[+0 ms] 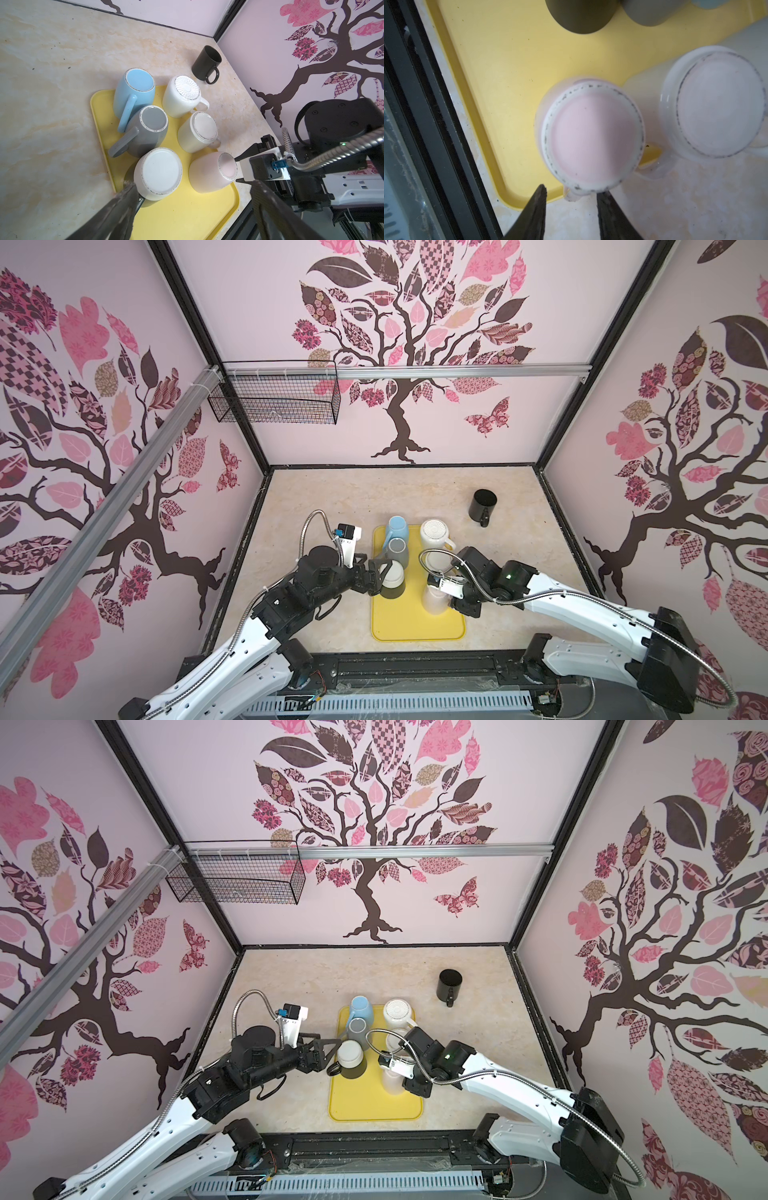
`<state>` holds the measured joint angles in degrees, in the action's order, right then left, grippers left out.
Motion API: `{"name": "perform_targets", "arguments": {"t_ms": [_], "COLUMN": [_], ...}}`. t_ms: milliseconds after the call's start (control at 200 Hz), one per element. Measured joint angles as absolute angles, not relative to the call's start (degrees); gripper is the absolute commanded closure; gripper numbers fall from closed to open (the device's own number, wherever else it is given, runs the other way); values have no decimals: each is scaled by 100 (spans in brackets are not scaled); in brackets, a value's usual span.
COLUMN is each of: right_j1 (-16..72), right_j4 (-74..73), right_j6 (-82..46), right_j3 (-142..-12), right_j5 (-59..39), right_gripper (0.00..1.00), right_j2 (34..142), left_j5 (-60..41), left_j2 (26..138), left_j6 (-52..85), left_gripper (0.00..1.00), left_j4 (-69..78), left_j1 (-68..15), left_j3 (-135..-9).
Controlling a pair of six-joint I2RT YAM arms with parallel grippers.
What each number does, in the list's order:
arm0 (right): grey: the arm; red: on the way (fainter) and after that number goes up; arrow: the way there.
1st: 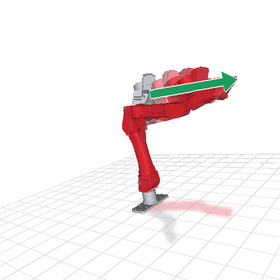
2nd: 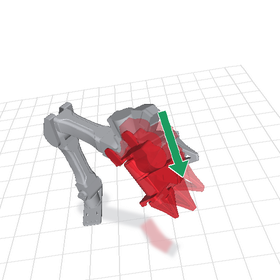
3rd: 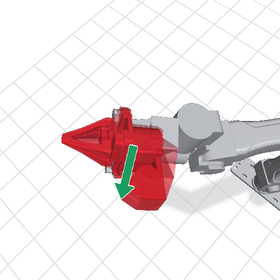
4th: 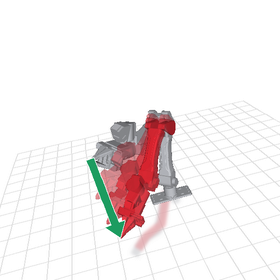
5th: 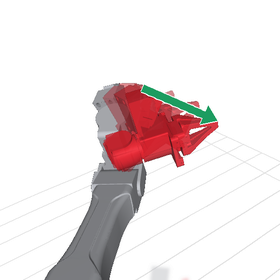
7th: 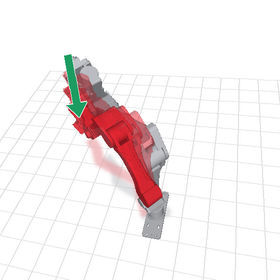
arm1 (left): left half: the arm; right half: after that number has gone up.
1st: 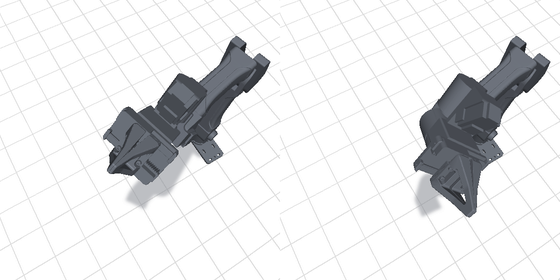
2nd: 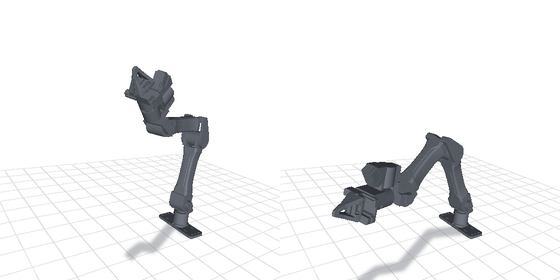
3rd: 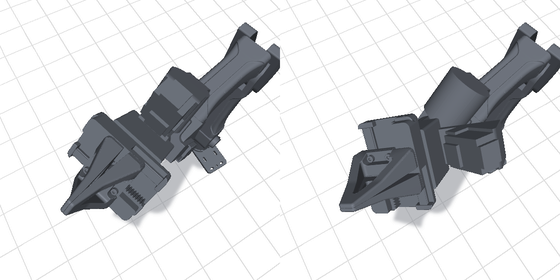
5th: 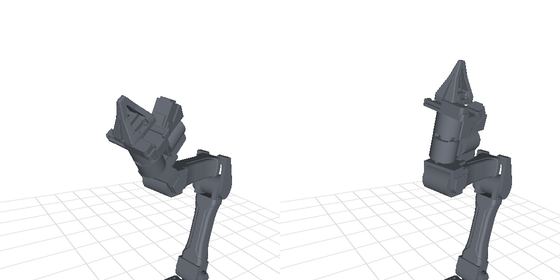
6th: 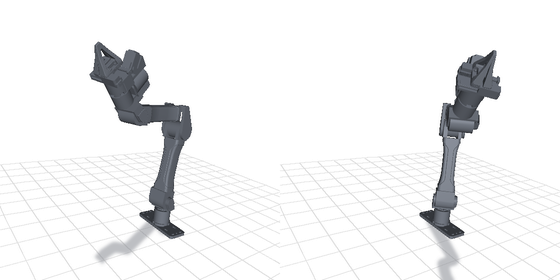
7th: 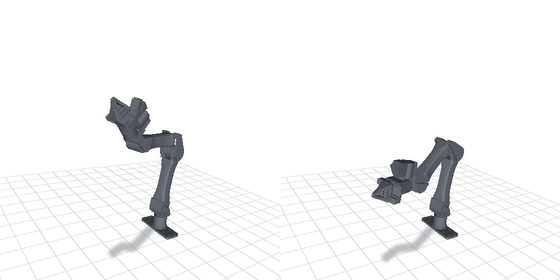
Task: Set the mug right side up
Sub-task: 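Lower the right gripper onto the pink mug and close on its rim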
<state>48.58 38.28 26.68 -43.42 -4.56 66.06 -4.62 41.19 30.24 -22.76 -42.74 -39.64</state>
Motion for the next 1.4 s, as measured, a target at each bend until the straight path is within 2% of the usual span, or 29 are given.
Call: {"name": "perform_targets", "arguments": {"t_ms": [550, 730, 900, 965, 1175, 1400], "right_j1": [4908, 4945, 4976, 5002, 5019, 5030], "right_j4": [3660, 3618, 3618, 3616, 3522, 3444], "right_j6": [2414, 2386, 2377, 2375, 2320, 2292], "right_j3": [-4410, -4475, -4519, -4574, -4598, -4598], "right_j5": [-279, -329, -368, -370, -436, -456], "right_gripper": [58, 64, 64, 69, 68, 74], "right_j2": [7144, 7234, 7397, 7470, 7601, 7701], "left_j5": [-460, -458, -458, -458, -460, -456], "left_j2": [4178, 4178, 4178, 4178, 4171, 4171], "left_j6": [3026, 3028, 3041, 3046, 3061, 3065], "left_gripper": [12, 12, 12, 12, 12, 12], "left_j4": [-2276, -2276, -2276, -2276, -2279, -2279], "left_j1": [-4274, -4274, -4274, -4274, -4274, -4274], "left_j3": [-3964, -3964, -3964, -3964, -3953, -3951]}}
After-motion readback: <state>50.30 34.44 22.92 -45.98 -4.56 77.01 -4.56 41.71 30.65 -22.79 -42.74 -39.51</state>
